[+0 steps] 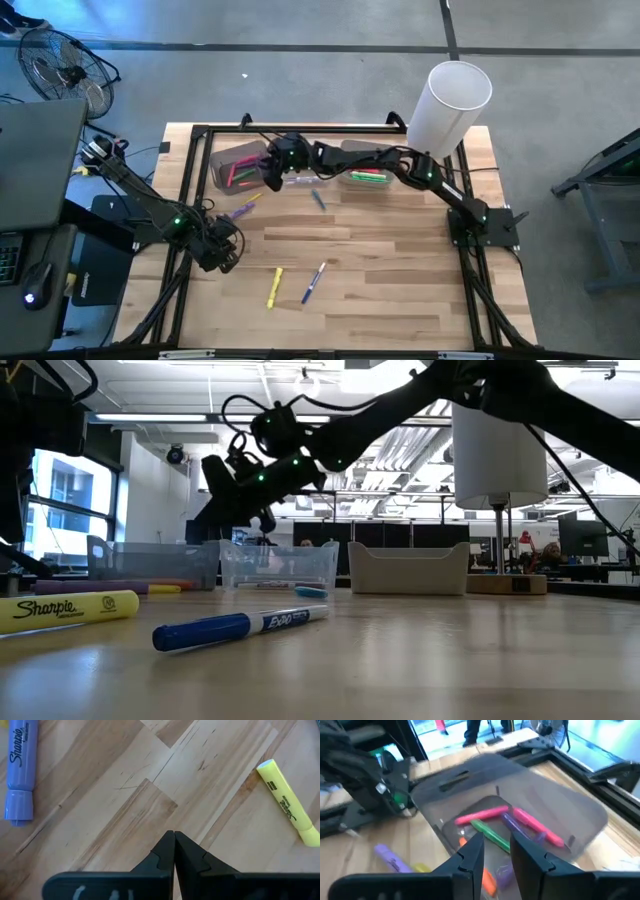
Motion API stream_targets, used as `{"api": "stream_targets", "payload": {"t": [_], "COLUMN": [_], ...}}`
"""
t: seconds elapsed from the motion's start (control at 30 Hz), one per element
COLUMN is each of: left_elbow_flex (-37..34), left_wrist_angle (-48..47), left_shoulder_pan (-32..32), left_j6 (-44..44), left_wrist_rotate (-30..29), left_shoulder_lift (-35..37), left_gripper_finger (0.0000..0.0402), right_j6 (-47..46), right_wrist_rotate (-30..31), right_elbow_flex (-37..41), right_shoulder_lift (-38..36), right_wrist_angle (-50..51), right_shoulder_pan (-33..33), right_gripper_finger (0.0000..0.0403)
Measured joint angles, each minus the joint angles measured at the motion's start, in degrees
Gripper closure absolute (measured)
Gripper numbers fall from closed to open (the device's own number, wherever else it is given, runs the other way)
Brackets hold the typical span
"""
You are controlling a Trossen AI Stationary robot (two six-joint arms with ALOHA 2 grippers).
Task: Pick & Place Markers
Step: Put the violet highlighter pen into the gray bin
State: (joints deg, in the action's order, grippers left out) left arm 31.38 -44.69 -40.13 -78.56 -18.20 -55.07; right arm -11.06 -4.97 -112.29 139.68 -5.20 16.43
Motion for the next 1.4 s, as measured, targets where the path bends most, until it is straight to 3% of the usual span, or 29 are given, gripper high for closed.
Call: {"api": "stream_targets", "payload": {"t": [0.23,0.43,0.67,0.8,1.0,1.17,1.4], "left_elbow_flex": [0.0,0.0,0.06,0.07,0.07,0.09,0.09], "left_wrist_angle": [-0.7,-3.53,-5.51,-8.96,-10.94,-10.89,-10.99], "left_shoulder_pan": [0.02,0.02,0.04,0.04,4.53,13.68,27.78], "left_j6": [-1.21,-4.2,-4.42,-4.34,-3.02,0.17,8.57], "left_wrist_rotate": [-2.19,-3.41,-5.61,-5.92,-3.95,-0.86,4.34], "left_shoulder_lift": [-0.02,0.05,0.88,0.87,0.58,0.53,-1.07], "left_gripper_finger": [0.0401,0.0391,0.0291,0.0226,0.0194,0.0193,0.0192], "right_j6": [-0.84,-0.87,-4.87,-8.63,-22.46,-35.69,-52.67], "right_wrist_rotate": [-0.02,1.07,1.43,4.19,6.12,10.73,19.25], "right_elbow_flex": [-0.04,-0.22,-0.13,3.28,18.15,30.97,40.25], "right_shoulder_lift": [-3.46,-11.52,-18.29,-19.31,-23.7,-29.54,-34.88], "right_wrist_angle": [3.9,20.67,48.52,56.47,47.34,33.49,26.46], "right_shoulder_pan": [0.06,-0.89,-5.61,-11.52,-22.99,-32.47,-41.65], "right_gripper_finger": [0.0319,0.0339,0.0395,0.0397,0.0401,0.0401,0.0402]}}
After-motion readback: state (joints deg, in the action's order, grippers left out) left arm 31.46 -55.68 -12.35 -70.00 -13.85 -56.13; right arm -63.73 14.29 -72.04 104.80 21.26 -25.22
